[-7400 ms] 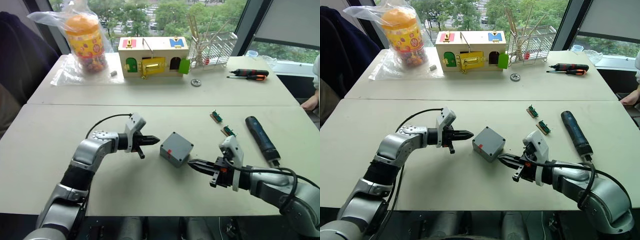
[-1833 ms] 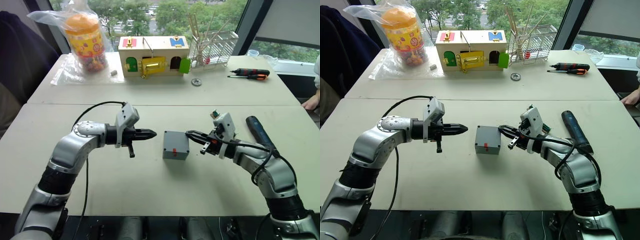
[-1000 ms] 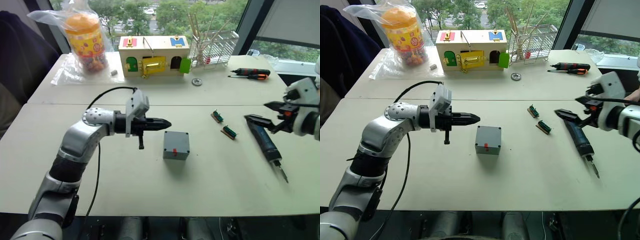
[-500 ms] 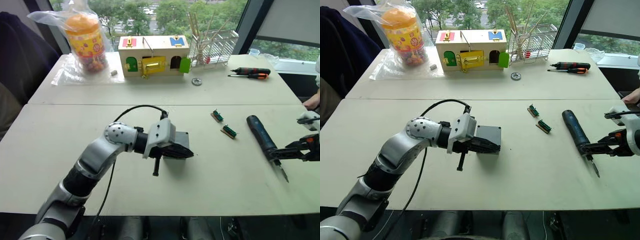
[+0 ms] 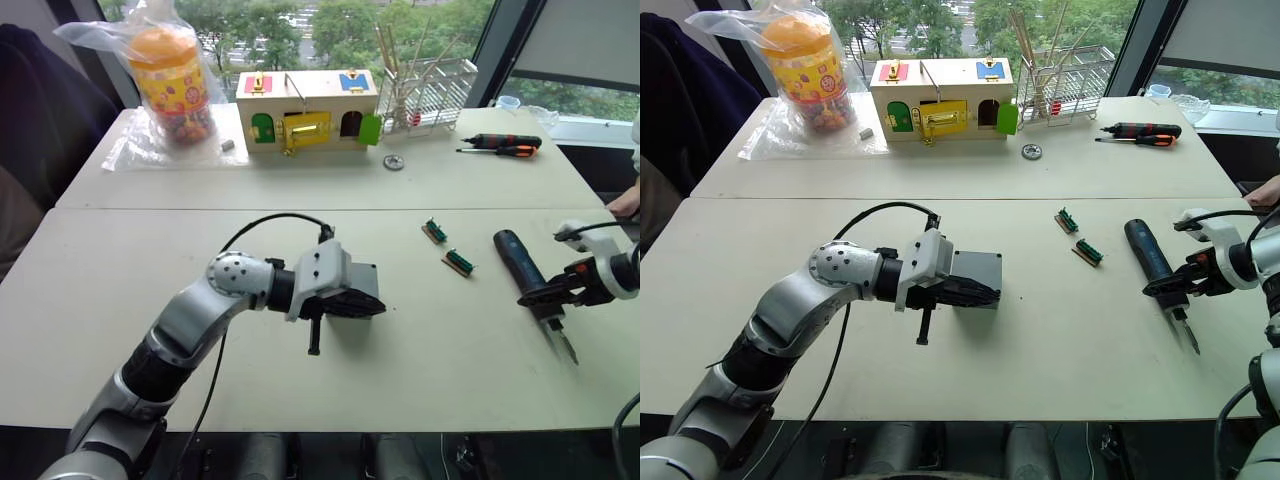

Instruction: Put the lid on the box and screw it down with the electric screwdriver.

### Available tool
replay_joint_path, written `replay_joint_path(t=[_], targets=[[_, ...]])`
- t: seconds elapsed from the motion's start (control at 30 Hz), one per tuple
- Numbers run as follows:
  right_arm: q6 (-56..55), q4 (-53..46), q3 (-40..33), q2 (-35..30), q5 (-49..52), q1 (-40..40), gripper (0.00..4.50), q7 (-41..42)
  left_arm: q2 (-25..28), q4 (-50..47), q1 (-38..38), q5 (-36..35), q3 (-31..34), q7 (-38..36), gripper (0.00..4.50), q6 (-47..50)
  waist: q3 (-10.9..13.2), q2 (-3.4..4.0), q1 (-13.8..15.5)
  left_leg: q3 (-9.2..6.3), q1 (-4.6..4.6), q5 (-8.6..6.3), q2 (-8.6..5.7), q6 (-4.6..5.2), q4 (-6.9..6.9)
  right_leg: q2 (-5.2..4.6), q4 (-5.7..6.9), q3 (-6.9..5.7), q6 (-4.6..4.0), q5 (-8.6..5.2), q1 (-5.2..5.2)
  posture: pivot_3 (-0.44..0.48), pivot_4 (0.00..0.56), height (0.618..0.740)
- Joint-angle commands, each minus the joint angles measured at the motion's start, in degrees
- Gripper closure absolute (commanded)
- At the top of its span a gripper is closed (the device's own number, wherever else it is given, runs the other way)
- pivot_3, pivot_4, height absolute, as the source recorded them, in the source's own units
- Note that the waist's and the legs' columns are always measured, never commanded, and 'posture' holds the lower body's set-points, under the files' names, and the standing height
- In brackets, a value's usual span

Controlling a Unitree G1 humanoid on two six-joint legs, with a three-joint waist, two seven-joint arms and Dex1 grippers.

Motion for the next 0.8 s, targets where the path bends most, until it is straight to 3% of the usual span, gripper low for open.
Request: replay_joint_path(t=[0.03, 0.13, 0.3, 0.33, 0.6, 0.8], targets=[[-3.92, 3.44, 2.16, 0.46, -4.84, -2.02, 0.04, 4.36, 0.24, -1.91, -0.03, 0.11, 0.55, 0.71, 4.50, 0.13, 0.00, 0.00, 0.01, -0.01, 0.00, 0.00, 0.00, 0.00, 0.00, 0.00, 0.00, -0.01, 0.00, 0.00, 0.01, 0.000, 0.150, 0.705], [-7.40, 6.04, 3.22, 1.81, -8.21, -2.90, 0.78, 4.52, 0.15, -1.86, 0.04, -0.04, 0.87, 1.40, 4.50, 0.42, 0.00, 0.00, 0.05, -0.03, 0.01, 0.01, 0.00, -0.01, 0.00, 0.01, -0.01, -0.04, 0.00, 0.00, 0.04, 0.000, 0.150, 0.705], [-13.79, 7.68, 3.74, 2.56, -12.41, -2.03, 2.57, 4.43, 0.00, -1.51, -0.20, 0.09, 0.87, 2.02, 4.50, 0.38, -0.01, -0.02, 0.07, -0.14, 0.03, 0.02, 0.00, -0.04, 0.03, 0.01, -0.04, -0.17, 0.00, 0.00, 0.16, 0.000, 0.150, 0.705], [-14.83, 7.92, 3.69, 2.56, -13.15, -1.95, 2.69, 4.15, -0.01, -1.20, -0.37, 0.12, 0.98, 2.04, 4.50, 0.26, -0.01, -0.02, 0.07, -0.16, 0.04, 0.02, 0.00, -0.04, 0.04, 0.01, -0.05, -0.18, 0.00, 0.00, 0.20, 0.000, 0.150, 0.705], [-19.49, 9.25, 1.70, 2.02, -16.26, -0.76, 2.69, -1.27, 0.01, 1.40, -1.40, 0.81, 1.52, 1.45, 4.50, -1.28, -0.07, -0.14, 0.16, -0.38, 0.14, 0.02, -0.02, -0.05, 0.20, 0.00, -0.12, -0.36, 0.00, 0.00, 0.56, 0.000, 0.150, 0.705], [-19.46, 8.32, -6.00, -0.29, -12.66, -7.26, 2.69, -9.35, 0.79, 8.32, -3.41, -0.26, 6.22, -0.15, 4.50, -3.55, 0.12, 0.17, -0.01, -0.38, 0.04, 0.02, -0.07, -0.05, 0.42, -0.05, -0.04, -0.33, 0.01, 0.00, 0.52, 0.000, 0.150, 0.705]])
